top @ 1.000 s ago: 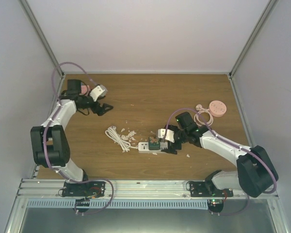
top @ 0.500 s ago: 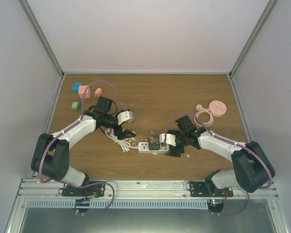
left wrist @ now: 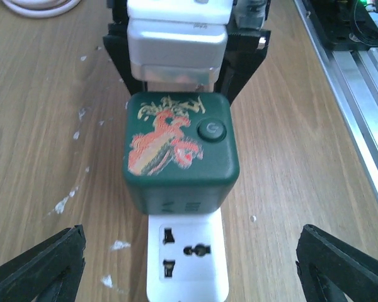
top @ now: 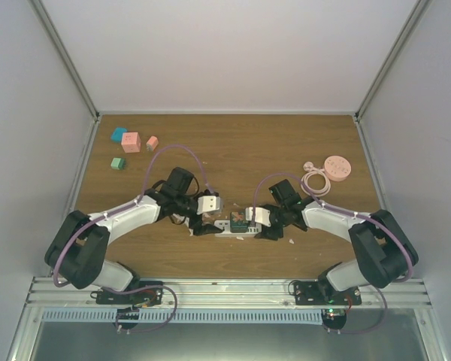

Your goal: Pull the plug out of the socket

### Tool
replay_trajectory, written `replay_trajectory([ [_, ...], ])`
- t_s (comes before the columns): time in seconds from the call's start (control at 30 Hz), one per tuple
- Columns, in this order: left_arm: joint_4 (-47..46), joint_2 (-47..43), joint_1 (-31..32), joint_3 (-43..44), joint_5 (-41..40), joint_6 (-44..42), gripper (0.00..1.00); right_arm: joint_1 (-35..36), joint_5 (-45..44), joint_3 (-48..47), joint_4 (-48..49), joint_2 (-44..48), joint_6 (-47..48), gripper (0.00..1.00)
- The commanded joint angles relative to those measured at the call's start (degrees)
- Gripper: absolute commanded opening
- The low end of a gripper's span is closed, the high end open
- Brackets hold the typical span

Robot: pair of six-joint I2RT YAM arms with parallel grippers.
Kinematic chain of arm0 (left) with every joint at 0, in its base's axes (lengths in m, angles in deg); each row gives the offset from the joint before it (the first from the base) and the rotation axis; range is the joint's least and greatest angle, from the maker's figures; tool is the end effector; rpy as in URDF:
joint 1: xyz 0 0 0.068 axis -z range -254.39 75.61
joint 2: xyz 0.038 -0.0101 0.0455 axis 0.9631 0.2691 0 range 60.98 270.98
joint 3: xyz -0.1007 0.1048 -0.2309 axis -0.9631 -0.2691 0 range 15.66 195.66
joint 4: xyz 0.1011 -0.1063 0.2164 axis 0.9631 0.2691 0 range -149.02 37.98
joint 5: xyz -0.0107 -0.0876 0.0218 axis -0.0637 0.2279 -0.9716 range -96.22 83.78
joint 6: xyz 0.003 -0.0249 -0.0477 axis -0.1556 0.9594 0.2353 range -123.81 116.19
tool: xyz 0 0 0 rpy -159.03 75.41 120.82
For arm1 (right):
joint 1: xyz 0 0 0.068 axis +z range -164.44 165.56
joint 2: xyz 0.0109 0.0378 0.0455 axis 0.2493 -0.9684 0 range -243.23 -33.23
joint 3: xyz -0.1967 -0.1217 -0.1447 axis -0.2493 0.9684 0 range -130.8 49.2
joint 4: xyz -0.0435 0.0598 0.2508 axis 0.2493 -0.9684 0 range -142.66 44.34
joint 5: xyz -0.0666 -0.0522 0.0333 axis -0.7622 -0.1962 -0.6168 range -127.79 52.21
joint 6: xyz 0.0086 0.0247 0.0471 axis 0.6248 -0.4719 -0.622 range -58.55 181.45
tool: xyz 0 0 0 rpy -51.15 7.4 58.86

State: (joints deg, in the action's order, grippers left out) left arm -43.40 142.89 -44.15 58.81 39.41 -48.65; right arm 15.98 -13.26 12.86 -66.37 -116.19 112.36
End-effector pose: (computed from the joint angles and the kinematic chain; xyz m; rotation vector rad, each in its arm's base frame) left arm 0.2196 -0.1574 0.1879 1.6472 1.6336 -0.8654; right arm 0.2000 0.1344 0.1405 -1.8086 1.9286 0.4709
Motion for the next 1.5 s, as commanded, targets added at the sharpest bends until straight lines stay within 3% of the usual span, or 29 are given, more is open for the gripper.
replay_trajectory([
  [0.0,-7.7,0.9,2.9,-1.1,-2.0,2.4,0.91,-0.4,1.3,-0.2,1.7,0.2,-0.4,0.64],
  [0.7,-14.8,6.7,13.8,0.3,-13.5,4.9,0.86,-0.4,1.1,1.1,3.2,1.1,-0.6,0.48],
  [0.8,-15.1,7.2,14.0,0.8,-13.5,5.5,0.79,-0.3,0.9,1.3,3.4,0.9,-0.6,0.46],
  [1.07,-15.5,6.6,12.9,0.5,-10.5,7.6,0.50,-0.3,0.1,1.4,3.9,0.9,-0.7,0.41],
  [1.47,-13.2,4.5,9.4,2.1,1.6,8.5,0.42,-0.3,-0.5,1.7,4.1,0.2,-0.7,0.36],
])
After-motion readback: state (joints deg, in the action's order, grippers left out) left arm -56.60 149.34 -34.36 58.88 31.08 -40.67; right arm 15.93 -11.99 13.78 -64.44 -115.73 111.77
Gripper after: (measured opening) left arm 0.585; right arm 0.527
